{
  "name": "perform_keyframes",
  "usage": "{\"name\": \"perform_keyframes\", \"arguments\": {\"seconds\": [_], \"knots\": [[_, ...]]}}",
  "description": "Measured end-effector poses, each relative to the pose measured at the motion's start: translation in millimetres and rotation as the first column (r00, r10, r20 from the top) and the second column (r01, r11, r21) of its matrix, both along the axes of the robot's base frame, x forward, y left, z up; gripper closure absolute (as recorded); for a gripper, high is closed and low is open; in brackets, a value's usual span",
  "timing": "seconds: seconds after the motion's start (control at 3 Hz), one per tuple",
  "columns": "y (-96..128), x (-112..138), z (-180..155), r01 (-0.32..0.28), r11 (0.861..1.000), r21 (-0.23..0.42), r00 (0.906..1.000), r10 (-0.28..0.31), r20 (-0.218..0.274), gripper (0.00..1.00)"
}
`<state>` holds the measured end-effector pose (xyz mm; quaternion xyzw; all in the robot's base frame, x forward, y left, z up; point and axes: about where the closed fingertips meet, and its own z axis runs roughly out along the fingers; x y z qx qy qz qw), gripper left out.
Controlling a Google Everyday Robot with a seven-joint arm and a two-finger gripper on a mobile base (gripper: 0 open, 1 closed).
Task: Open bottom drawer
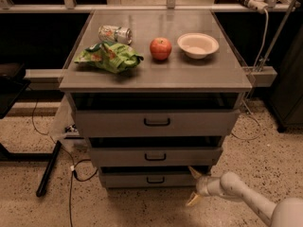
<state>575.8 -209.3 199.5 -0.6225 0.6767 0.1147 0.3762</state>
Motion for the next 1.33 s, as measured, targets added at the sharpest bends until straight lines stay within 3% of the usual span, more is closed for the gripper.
{"name": "perform_keyframes", "arguments": {"seconds": [1.33], "knots": [[-12.6,61.4,-27.0,0.055,0.998,-0.024,0.9971,-0.053,0.054,0.00]]}}
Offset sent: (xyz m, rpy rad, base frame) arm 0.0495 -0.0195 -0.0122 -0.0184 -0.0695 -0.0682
